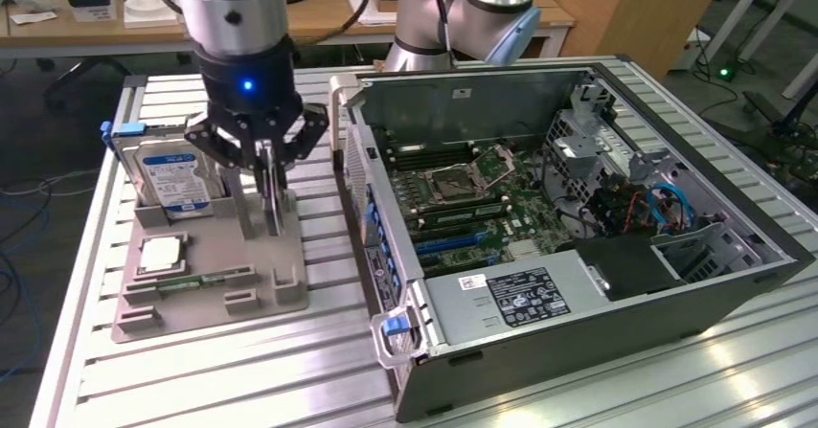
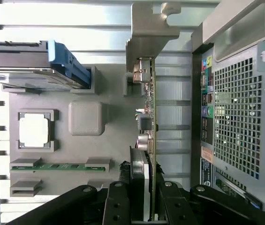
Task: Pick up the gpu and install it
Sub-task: 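Pick up the gpu and move the gpu toward the slot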
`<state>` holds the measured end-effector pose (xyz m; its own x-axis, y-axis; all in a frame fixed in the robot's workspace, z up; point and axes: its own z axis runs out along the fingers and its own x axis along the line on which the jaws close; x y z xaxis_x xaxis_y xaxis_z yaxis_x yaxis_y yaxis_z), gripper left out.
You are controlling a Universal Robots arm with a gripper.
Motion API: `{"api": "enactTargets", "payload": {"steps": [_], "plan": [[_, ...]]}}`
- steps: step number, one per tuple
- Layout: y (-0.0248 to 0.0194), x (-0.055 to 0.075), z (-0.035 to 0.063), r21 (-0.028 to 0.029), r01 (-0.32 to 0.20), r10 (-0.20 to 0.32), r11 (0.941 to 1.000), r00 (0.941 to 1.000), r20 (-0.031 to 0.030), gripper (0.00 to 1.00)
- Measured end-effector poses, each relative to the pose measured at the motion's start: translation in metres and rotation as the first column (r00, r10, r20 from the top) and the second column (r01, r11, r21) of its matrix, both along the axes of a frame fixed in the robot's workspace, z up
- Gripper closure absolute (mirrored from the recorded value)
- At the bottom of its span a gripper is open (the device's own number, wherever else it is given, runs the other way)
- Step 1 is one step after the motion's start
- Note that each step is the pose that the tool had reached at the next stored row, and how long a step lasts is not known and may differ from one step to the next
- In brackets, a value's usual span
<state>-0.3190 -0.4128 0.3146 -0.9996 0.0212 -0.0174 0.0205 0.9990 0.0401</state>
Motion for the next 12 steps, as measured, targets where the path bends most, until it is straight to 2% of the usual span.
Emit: {"api": "enactTargets", "payload": {"steps": [12], "plan": [[0.0000,0.000,0.0447,0.0013,0.000,0.000,1.0000,1.0000,0.0000,0.72]]}}
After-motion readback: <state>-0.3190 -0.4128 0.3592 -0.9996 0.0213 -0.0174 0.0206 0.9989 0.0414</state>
